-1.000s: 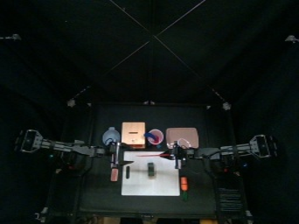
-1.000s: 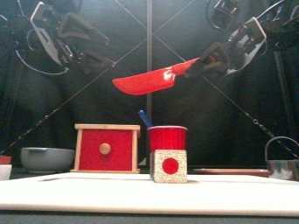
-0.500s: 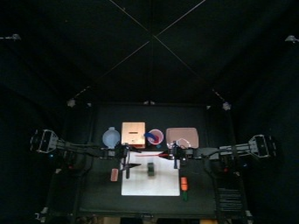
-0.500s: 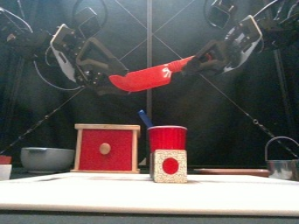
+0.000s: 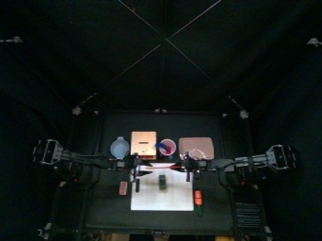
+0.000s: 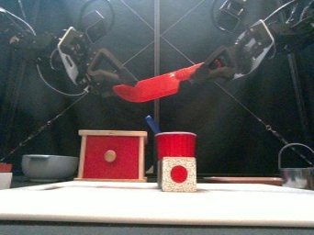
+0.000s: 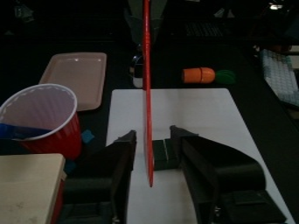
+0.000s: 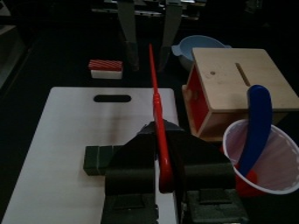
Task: Cut the sushi into 4 pieces with the knife
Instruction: Grasp knife edge with left hand
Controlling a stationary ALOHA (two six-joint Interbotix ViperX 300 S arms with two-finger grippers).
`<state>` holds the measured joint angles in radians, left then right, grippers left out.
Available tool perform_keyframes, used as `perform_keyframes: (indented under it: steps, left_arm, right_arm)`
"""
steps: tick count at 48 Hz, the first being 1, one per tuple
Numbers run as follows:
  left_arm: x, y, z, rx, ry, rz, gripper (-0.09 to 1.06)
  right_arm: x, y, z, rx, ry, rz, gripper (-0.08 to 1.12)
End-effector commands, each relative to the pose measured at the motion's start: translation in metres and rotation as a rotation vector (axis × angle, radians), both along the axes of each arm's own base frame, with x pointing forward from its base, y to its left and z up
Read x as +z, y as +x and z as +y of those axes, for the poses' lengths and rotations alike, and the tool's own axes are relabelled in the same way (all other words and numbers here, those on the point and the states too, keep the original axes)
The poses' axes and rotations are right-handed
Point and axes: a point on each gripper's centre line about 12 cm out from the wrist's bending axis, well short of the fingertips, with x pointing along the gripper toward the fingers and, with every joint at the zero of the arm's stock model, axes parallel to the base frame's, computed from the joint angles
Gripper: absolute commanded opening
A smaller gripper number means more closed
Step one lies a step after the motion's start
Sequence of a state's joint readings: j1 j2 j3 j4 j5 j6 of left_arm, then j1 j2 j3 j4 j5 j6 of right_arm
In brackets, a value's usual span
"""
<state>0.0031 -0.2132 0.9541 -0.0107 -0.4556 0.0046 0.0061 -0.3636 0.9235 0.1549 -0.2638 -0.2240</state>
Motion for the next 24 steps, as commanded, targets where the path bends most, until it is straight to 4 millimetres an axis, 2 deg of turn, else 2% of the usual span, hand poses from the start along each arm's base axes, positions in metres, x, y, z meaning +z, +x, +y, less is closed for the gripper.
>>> perform_keyframes:
  steps: [1, 15, 24]
  left_arm:
    - [0.008, 0.004, 0.001, 0.003, 0.002, -0.025, 0.58]
    - [0.004, 0.003, 0.003, 0.006, 0.005, -0.006, 0.41]
    - [-0.001, 0.001, 0.002, 0.003, 0.005, 0.04, 0.28]
  right_arm:
    - [0.015, 0.004, 0.0, 0.0, 0.001, -0.049, 0.16]
    - [0.018, 0.006, 0.001, 0.0, 0.004, -0.055, 0.16]
    - [0.007, 0.005, -0.001, -0.013, 0.042, 0.028, 0.16]
